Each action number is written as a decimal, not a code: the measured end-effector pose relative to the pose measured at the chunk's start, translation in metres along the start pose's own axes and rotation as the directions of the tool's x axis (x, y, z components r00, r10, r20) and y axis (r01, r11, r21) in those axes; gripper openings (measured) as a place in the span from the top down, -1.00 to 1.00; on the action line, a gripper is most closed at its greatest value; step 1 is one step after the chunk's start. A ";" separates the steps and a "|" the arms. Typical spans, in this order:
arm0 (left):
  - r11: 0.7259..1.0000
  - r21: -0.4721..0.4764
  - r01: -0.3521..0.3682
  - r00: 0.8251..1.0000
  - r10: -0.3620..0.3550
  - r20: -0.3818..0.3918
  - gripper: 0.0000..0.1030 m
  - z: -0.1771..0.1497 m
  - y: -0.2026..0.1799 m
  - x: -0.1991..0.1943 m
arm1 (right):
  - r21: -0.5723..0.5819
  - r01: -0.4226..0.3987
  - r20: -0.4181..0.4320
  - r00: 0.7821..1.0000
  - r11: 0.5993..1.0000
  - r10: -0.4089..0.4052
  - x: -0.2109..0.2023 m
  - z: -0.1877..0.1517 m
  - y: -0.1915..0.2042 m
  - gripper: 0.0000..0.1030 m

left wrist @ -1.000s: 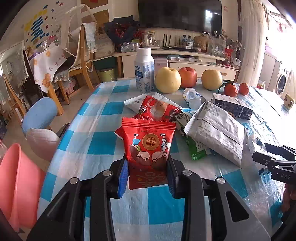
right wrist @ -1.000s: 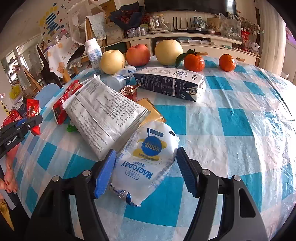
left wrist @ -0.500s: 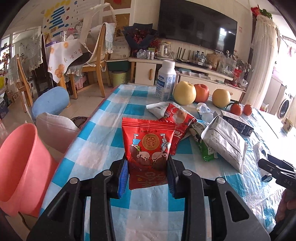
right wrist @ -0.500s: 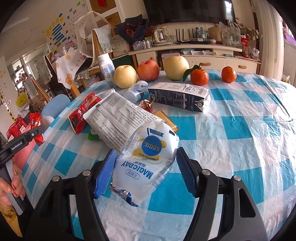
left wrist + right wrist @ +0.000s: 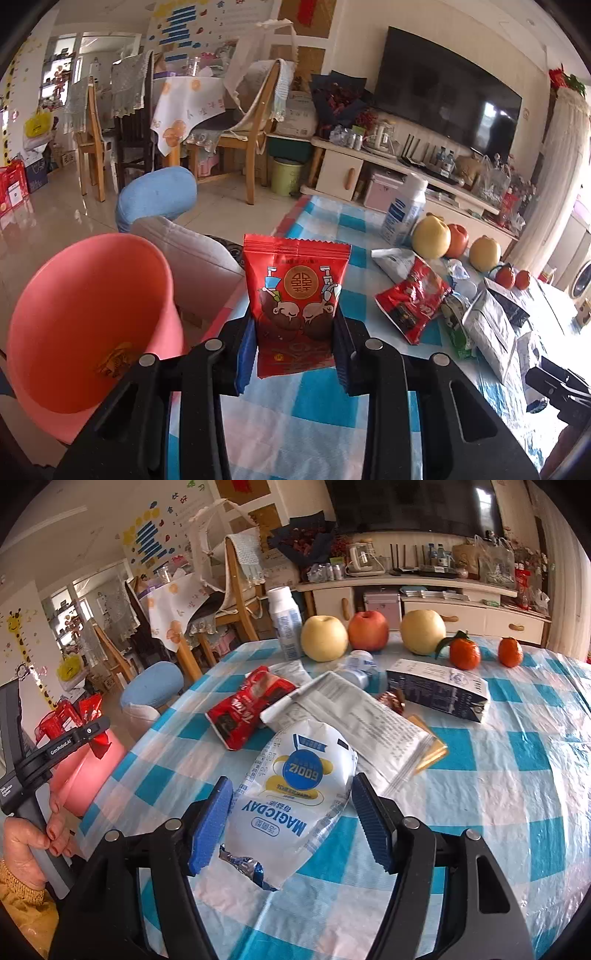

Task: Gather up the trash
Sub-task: 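Carry both held bags over the pink bucket, then open both tools to drop the bags into the pink bucket, then move both tools back over the table toward the remaining bags, then grasp the white printed paper bag with the right tool while the left tool grasps the red Teh Tarik bag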

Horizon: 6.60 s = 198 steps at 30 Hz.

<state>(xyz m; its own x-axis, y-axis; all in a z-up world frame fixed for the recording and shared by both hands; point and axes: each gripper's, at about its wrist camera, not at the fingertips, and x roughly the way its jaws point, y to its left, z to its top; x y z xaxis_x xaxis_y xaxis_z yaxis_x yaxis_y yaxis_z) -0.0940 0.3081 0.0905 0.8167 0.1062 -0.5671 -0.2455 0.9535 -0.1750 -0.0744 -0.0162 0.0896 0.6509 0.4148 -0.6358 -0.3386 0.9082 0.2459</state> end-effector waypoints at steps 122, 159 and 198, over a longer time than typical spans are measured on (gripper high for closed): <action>0.972 0.206 0.110 0.990 -0.090 -0.104 -0.73 -0.046 -0.072 0.007 | -0.234 0.075 0.123 0.991 0.969 -0.047 -0.019 -0.022 0.049 -0.83; 0.777 0.601 0.186 0.962 -0.019 -0.273 -0.73 -0.015 -0.175 0.125 | -0.253 -0.075 -0.041 0.997 0.965 0.067 0.058 0.037 -0.068 -0.83; 0.815 0.549 0.185 0.964 -0.040 -0.264 -0.26 -0.022 -0.189 0.141 | -0.385 -0.026 -0.138 0.990 0.922 -0.030 0.097 0.031 -0.055 -0.74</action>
<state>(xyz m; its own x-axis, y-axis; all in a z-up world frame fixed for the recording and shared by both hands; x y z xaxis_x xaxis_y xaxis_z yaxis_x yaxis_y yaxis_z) 0.0559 0.1372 0.0261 0.6589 -0.0107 -0.7522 0.2374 0.9518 0.1944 0.0283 -0.0245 0.0374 0.5606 0.3753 -0.7382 -0.5907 0.8060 -0.0388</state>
